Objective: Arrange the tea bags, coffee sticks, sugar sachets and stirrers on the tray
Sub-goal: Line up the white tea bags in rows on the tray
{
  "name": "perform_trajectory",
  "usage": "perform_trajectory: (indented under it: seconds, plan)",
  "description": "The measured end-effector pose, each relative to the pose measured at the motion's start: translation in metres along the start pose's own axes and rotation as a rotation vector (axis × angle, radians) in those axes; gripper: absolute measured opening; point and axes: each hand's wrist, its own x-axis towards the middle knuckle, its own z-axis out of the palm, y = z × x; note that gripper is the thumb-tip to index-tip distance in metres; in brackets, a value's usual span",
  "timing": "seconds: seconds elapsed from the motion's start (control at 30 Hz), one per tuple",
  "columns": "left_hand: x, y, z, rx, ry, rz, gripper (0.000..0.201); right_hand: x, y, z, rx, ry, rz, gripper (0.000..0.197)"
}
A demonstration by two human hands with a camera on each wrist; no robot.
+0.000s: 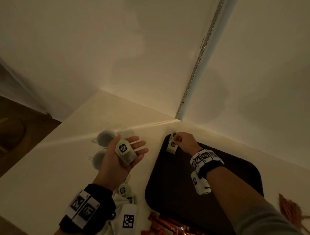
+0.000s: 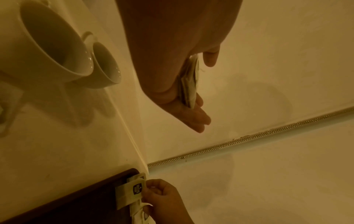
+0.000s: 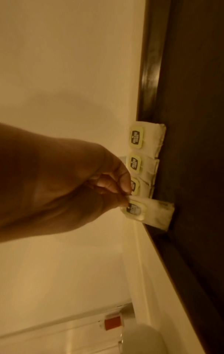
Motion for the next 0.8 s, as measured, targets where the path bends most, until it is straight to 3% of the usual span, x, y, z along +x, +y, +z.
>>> perform_trajectory:
  seconds: [0.37, 0.57, 0.67, 0.8]
  plan:
    - [0.013, -0.003, -0.002, 0.048, 0.022, -0.007, 0.052, 0.032, 0.014, 0.009, 0.039, 0.102, 0.034, 0.01]
    - [0.014, -0.003, 0.002, 0.075, -0.006, -0.068, 0.064, 0.033, 0.011, 0.003, 0.077, 0.192, 0.067, 0.014]
    - [0.016, -0.001, 0.007, 0.13, -0.047, -0.132, 0.078, 0.015, -0.026, -0.014, 0.281, 0.262, -0.078, 0.007]
    - [0.015, 0.001, 0.02, 0.251, -0.117, -0.175, 0.088, -0.038, -0.103, -0.044, 0.418, -0.016, -0.478, 0.017]
